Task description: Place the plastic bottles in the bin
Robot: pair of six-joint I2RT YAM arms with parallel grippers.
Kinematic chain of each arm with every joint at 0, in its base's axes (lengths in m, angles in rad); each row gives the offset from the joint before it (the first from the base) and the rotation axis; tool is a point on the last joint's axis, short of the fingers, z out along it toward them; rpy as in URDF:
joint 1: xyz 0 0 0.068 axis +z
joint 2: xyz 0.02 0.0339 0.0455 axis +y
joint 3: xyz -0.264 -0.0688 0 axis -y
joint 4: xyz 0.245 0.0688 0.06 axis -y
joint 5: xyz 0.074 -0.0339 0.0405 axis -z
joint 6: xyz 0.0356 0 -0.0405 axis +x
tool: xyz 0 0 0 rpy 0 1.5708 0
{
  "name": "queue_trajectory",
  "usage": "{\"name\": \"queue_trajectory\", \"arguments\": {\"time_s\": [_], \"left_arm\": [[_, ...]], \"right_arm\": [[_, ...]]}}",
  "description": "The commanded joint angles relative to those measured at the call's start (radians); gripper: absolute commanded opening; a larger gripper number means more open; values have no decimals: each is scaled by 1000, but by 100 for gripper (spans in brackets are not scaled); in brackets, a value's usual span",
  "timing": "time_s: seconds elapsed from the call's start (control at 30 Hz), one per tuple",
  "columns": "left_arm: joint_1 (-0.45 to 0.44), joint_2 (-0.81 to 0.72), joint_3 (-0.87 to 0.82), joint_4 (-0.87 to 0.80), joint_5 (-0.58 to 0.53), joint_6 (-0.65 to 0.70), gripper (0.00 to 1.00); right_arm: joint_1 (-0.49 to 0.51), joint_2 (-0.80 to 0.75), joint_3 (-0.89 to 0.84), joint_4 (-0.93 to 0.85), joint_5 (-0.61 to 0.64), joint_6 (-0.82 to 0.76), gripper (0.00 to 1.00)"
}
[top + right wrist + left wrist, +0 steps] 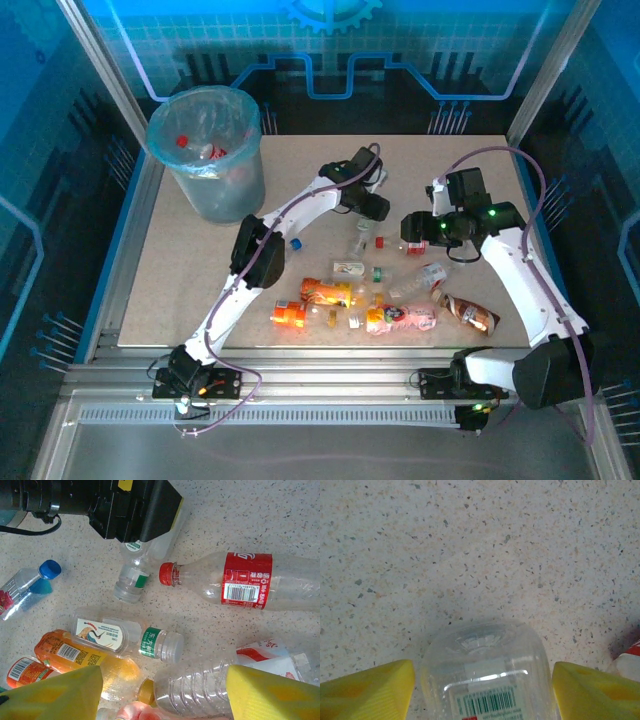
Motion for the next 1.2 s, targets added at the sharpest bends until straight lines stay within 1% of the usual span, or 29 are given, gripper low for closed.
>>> {"name": "queue_trajectory", "arguments": {"time_s": [0.0,0.07,0.13,0.23,0.3,0.33,0.47,0.63,0.77,0.9,1.03,1.17], "left_arm": [[-10,34,30,-31,20,-3,75],[-12,46,31,-31,11,3,74],[-12,58,37,-33,-1,10,72],[-12,62,43,-33,-17,24,64],[-10,58,52,-34,-23,35,56],[-10,55,60,-37,-25,39,54],[-1,-2,85,-37,-31,47,52],[23,-160,79,2,-36,60,51],[53,-312,49,61,-31,70,50],[97,-447,48,91,-38,78,48],[150,-580,38,102,-32,84,47],[211,-709,-18,125,-23,99,47]], "right_arm": [[-11,13,16,5,-14,-7,67],[-11,12,13,5,-13,-7,67],[-10,8,9,2,-9,-8,67],[-11,-3,3,-3,-3,-11,67],[-11,-7,3,-9,5,-14,67],[-11,-9,3,-10,6,-15,67],[-11,-9,25,-20,1,-12,67],[0,3,72,9,-42,11,66],[73,28,174,22,-28,30,66],[191,58,293,40,32,40,66],[299,110,408,88,42,48,65],[424,197,558,150,65,33,65]]}}
